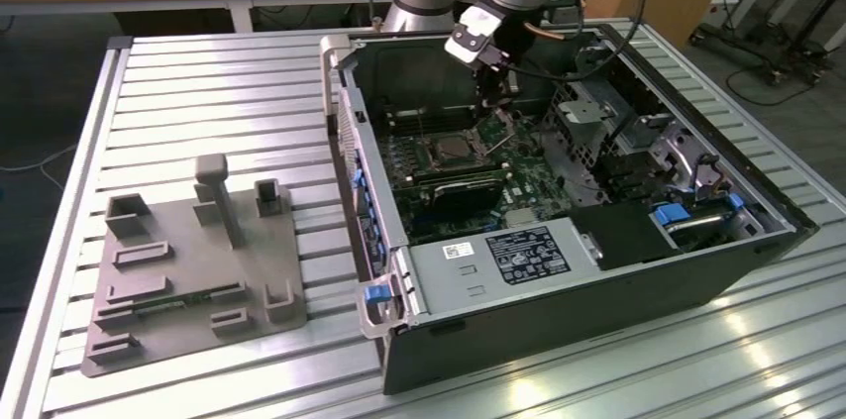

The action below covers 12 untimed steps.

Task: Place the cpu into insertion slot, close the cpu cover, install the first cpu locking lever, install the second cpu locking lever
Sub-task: 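Close the cpu cover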

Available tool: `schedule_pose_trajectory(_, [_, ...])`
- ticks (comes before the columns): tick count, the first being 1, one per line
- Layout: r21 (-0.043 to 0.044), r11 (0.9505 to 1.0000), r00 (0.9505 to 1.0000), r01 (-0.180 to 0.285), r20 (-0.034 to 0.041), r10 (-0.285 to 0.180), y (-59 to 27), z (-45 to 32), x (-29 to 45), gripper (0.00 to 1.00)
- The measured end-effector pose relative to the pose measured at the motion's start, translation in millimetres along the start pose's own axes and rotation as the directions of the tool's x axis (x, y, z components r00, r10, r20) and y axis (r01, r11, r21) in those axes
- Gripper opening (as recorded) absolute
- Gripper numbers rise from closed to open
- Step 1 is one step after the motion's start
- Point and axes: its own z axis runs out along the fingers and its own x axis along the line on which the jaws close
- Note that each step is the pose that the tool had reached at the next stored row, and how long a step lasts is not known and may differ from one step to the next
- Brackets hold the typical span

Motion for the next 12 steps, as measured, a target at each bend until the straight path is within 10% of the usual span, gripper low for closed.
schedule_pose_trajectory(12, [0.0, 1.0, 1.0, 0.0, 0.0, 0.0, 24.5, 0.7, 1.9, 0.1])
